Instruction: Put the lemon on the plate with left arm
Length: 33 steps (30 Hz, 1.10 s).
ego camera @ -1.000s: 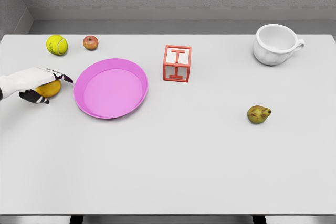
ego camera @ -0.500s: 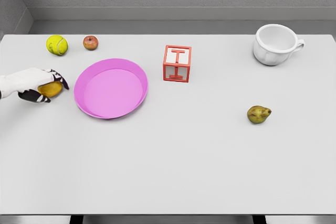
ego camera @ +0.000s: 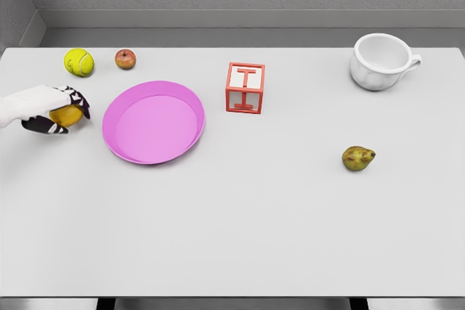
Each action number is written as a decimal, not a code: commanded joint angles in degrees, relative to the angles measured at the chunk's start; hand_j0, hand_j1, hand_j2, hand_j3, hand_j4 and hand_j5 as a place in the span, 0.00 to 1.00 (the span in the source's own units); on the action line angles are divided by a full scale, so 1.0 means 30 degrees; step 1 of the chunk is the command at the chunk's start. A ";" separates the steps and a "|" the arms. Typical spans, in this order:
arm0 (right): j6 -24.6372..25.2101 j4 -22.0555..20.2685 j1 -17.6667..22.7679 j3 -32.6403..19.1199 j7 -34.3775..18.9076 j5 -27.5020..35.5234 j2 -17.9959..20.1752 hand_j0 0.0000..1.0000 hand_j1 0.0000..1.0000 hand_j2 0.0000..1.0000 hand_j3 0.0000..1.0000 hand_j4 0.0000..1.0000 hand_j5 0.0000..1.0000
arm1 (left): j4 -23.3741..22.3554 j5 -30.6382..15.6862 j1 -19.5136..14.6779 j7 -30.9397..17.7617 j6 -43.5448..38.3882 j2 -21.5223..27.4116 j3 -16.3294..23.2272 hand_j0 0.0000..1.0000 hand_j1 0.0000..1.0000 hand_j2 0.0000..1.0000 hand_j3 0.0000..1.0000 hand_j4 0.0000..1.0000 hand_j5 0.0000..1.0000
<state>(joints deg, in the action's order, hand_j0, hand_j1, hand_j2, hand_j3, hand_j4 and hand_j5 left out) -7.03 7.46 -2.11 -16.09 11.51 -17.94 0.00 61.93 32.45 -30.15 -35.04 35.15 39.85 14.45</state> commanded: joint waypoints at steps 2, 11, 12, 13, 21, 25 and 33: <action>0.0000 0.0002 0.0000 0.0001 0.0000 0.0004 -0.0001 1.00 1.00 1.00 1.00 1.00 1.00 | 0.0214 -0.0123 -0.0029 0.0012 -0.0049 -0.0012 -0.0071 0.55 0.55 0.55 0.55 0.55 0.55; 0.0000 0.0002 0.0000 0.0001 0.0000 0.0004 -0.0001 1.00 1.00 1.00 1.00 1.00 1.00 | 0.2617 -0.0563 0.0235 0.0012 -0.0049 -0.0099 -0.0510 0.55 0.55 0.55 0.55 0.55 0.55; 0.0000 0.0002 0.0000 0.0001 0.0000 0.0033 -0.0001 1.00 1.00 1.00 1.00 1.00 1.00 | 0.3144 -0.0621 0.0235 0.0012 -0.0049 -0.0100 -0.0510 0.55 0.55 0.55 0.55 0.55 0.55; 0.0000 0.0002 0.0000 0.0001 0.0000 0.0004 -0.0001 1.00 1.00 1.00 1.00 1.00 1.00 | 0.3672 -0.0826 0.0264 0.0012 -0.0049 -0.0129 -0.0481 0.55 0.55 0.55 0.55 0.55 0.55; 0.0000 0.0002 0.0000 0.0001 0.0000 0.0004 -0.0001 1.00 1.00 1.00 1.00 1.00 1.00 | 0.6543 -0.1002 0.0996 0.0012 -0.0049 -0.0832 0.0661 0.55 0.55 0.55 0.55 0.55 0.55; 0.0000 0.0002 0.0000 0.0001 0.0000 0.0004 -0.0001 1.00 1.00 1.00 1.00 1.00 1.00 | 0.7071 -0.1002 0.0997 0.0012 -0.0049 -0.1535 0.0954 0.57 0.57 0.57 0.57 0.57 0.57; 0.0000 0.0002 0.0000 0.0001 0.0000 0.0004 -0.0001 1.00 1.00 1.00 1.00 1.00 1.00 | 0.6984 -0.1559 0.0938 0.0012 -0.0049 -0.1565 0.0632 1.00 1.00 1.00 1.00 1.00 1.00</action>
<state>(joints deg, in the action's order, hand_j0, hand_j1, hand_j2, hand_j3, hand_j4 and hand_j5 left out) -7.03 7.46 -2.11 -16.09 11.51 -17.94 0.00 83.08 28.32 -27.60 -35.03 35.16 34.92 16.79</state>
